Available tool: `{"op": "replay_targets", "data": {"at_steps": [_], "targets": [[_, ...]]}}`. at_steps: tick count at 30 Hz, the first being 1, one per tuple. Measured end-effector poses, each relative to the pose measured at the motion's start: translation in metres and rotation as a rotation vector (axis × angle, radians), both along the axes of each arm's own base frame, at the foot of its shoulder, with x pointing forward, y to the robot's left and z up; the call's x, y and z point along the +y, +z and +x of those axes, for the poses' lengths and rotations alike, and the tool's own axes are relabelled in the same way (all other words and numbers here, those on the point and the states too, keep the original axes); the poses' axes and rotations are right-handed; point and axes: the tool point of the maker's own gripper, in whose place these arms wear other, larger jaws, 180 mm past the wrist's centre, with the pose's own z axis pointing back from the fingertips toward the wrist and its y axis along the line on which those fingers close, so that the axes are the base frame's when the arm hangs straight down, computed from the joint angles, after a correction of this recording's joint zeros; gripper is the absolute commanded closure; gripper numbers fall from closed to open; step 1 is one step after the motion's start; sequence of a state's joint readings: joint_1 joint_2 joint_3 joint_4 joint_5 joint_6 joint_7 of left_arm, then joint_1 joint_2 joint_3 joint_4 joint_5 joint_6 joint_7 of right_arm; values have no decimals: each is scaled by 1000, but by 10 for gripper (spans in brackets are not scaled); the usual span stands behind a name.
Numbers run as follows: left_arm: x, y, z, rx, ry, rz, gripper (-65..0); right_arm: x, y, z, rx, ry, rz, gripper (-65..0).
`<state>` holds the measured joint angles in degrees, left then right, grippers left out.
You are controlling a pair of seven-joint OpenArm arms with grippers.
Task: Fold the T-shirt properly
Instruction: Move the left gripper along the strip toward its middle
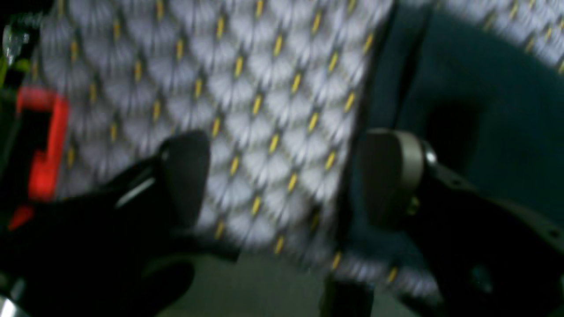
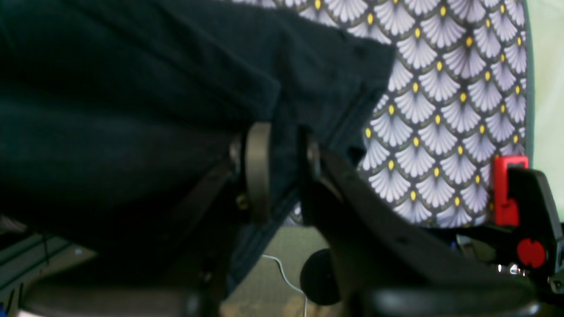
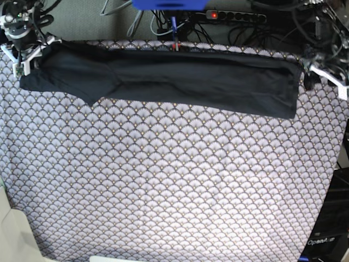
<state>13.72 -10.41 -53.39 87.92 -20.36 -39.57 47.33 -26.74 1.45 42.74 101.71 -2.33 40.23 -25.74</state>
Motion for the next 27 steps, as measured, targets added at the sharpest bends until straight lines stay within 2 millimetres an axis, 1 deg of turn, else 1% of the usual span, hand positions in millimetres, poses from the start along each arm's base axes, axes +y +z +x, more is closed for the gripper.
{"op": "replay_targets", "data": {"at_steps": [2,4,6,8,11,21,25,27], "targets": [[-17,-4,6,11,-48,-25,-521,1,0,1,-1,2,2,-126],[-32,-11,7,33,-85,-44,-521,1,0,1,-1,2,2,-126],[-39,-15,6,38,-86,-62,-521,1,-1,0,2,2,2,-126],[-43,-17,6,47,-94,-62,-521,1,0,0,1,2,2,-126],[-50,-12,14,26,-122,-57,-521,1,0,1,-1,3,2,-126],[-71,-17,22,38,-186,-74,-521,1,0,1,-1,3,2,-126],[-71,-32,20,58,-162,-112,-521,1,0,1,-1,3,2,-126],[-70,-33,24,42,-155,-133,-521,1,0,1,-1,3,2,-126]]}}
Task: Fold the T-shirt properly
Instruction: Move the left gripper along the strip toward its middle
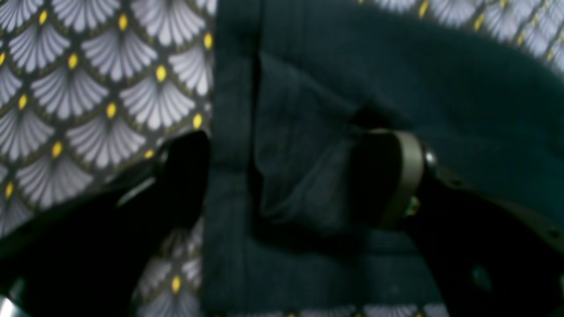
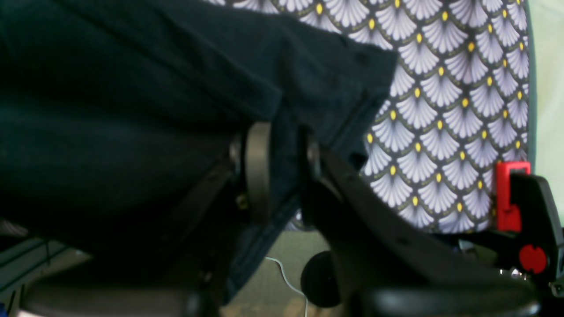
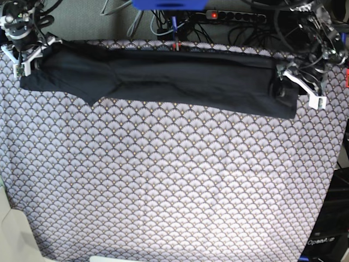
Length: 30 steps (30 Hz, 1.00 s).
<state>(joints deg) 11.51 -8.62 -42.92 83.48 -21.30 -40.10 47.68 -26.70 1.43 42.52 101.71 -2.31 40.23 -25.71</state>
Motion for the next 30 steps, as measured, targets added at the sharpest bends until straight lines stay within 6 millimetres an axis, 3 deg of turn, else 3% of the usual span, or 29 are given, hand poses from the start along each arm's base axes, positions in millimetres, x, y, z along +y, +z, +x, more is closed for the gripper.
{"op": "replay_targets", "data": {"at_steps": [13,16,21,26,30], "targets": [[2,-4,2,-25,24,-34,-503,0,2,7,-18,0,1,-126],[-4,-5,5,-24,15,-35,-385,0,2,7,-18,0,1,-126],[-20,-10,-2,-8,-20,-55,-15,0,3,8,-19,0,1,-126],[-23,-11,-2,-9,-18,-58,0,-1,2,6,-17,-5,1,-121],[-25,-9,-3,25,-37,-47,0,1,-17,-3,25,-21,41,-101]]}}
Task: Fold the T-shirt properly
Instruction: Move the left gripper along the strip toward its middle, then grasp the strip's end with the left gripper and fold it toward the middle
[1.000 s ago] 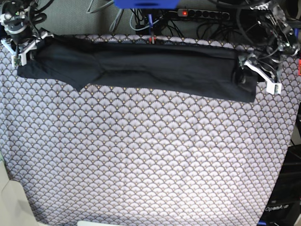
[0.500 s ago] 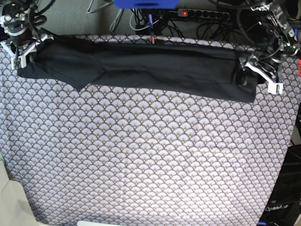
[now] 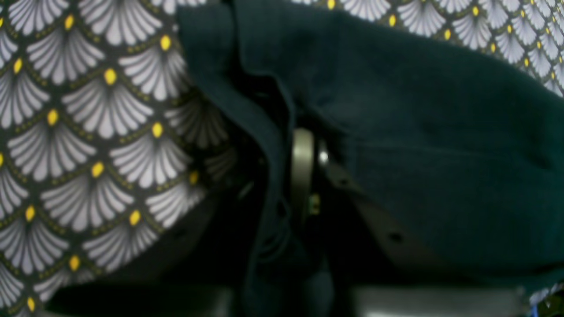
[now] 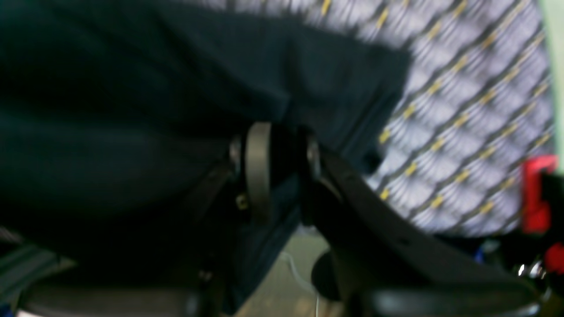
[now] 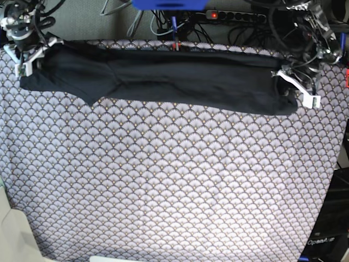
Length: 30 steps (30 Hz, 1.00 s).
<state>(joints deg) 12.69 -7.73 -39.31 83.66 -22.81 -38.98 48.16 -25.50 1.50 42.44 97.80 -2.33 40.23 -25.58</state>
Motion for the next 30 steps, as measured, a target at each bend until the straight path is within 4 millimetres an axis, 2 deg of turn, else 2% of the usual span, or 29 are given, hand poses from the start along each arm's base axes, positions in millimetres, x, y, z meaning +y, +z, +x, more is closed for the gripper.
{"op": "replay_targets", "data": {"at_steps": [2,4,7,10,12,17,22,27,30], "targets": [[-4,3,-4,40,-36,31,0,0,-6,-4,16,-7,11,-51],[-18,8,-7,64,-70,52,0,0,-9,1,7,-12,22,-1],[-39,27,-7,55,-130,82,0,1,-15,5,-2,-18,46,0],[-58,60,10,-25,-194,126,0,-2,-16,6,-10,-20,55,0],[-74,73,15,-59,-225,136,0,-2,-17,5,-8,-22,57,0],[-110,74,11,-24,-336,136,0,-2,-17,6,-9,-25,57,0],[-169,80,13,-69,-479,62,0,-2,-17,6,-9,-25,57,0],[-215,82,4,-76,-564,-3,0,-2,-17,6,-9,-25,57,0],[-242,92,5,-140,-636,-33,0,-2,-16,6,-10,-25,56,0]]}}
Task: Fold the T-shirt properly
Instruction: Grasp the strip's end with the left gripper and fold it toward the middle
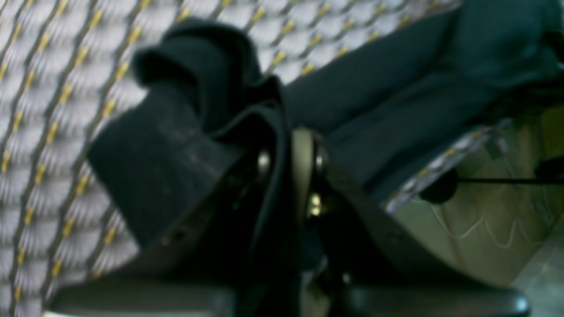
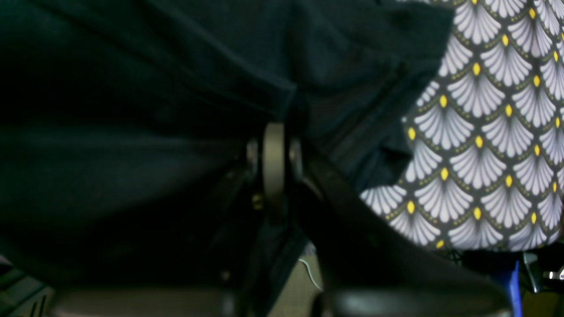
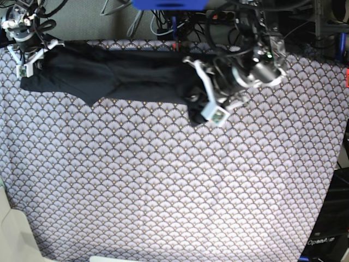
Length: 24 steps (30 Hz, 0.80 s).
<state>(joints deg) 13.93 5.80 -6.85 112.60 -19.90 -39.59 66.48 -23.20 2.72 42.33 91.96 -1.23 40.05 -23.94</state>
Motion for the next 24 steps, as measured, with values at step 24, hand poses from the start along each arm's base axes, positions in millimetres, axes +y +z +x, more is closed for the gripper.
{"op": "replay_targets", "data": {"at_steps": [24], "targets": [[-102,4,-21,269,326,-58,0,0,0,0,1,-1,0,0]]}}
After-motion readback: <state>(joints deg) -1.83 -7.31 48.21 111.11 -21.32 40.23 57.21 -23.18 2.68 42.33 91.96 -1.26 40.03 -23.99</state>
